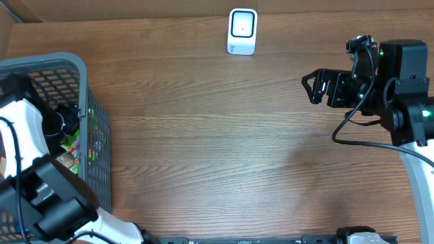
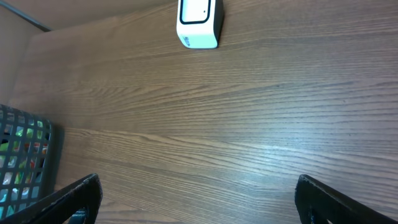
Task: Scan the item barcode
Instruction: 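Lift the green packet out of the basket with the left gripper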
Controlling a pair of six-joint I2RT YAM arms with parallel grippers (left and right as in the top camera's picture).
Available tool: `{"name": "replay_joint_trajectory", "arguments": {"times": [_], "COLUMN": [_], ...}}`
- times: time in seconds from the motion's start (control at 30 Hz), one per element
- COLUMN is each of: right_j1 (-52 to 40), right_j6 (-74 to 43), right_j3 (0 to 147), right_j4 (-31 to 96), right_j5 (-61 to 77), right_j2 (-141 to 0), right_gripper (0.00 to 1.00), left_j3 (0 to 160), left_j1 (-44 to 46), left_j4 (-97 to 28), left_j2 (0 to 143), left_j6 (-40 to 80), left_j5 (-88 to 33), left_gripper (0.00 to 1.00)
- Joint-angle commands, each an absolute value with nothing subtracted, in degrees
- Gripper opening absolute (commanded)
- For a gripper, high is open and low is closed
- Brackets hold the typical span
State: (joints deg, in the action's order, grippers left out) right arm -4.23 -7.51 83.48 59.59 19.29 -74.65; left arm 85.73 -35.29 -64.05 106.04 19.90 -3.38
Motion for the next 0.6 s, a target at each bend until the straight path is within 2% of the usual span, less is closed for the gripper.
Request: {"name": "replay_joint_trajectory", "arguments": {"times": [0.0, 0.2, 0.23, 0.37, 0.4, 0.43, 0.47, 0.57], "right_j1": [-4.4, -4.4, -4.4, -4.4, -4.4, -4.4, -4.4, -4.4], "right_j6": [-7.6, -7.6, -7.6, -7.7, -7.7, -7.7, -7.7, -7.7], "right_j3": [85.0, 85.0, 85.0, 85.0, 85.0, 85.0, 85.0, 85.0], "right_j4": [59.3, 59.3, 59.3, 59.3, 59.3, 59.3, 59.3, 59.3], "right_j5": [19.6, 19.6, 19.6, 19.6, 19.6, 19.6, 19.6, 19.6], "right_j2": [-74.7, -74.7, -74.7, -74.7, -74.7, -74.7, -74.7, -74.7], "right_gripper": [1.00, 1.00, 1.00, 1.00, 1.00, 1.00, 1.00, 1.00], "left_j3": [82.1, 80.2, 80.2, 80.3, 80.6, 81.0, 81.7, 85.5], "left_j1": [-35.6, -35.6, -35.6, -35.6, -35.6, -35.6, -35.6, -35.6], "left_j4": [-61.5, -58.3, -58.2, -58.2, -58.4, -58.7, -59.4, -63.3], "left_j2": [111.3, 118.8, 119.9, 121.4, 121.2, 121.1, 121.0, 120.9], "left_j6": [16.5, 16.5, 16.5, 16.5, 16.5, 16.5, 16.5, 16.4], "left_j5": [-4.8, -4.8, -4.8, -5.0, -5.2, -5.8, -6.3, -7.1], "left_gripper": [1.00, 1.00, 0.96, 0.59, 0.38, 0.13, 0.04, 0.04]}}
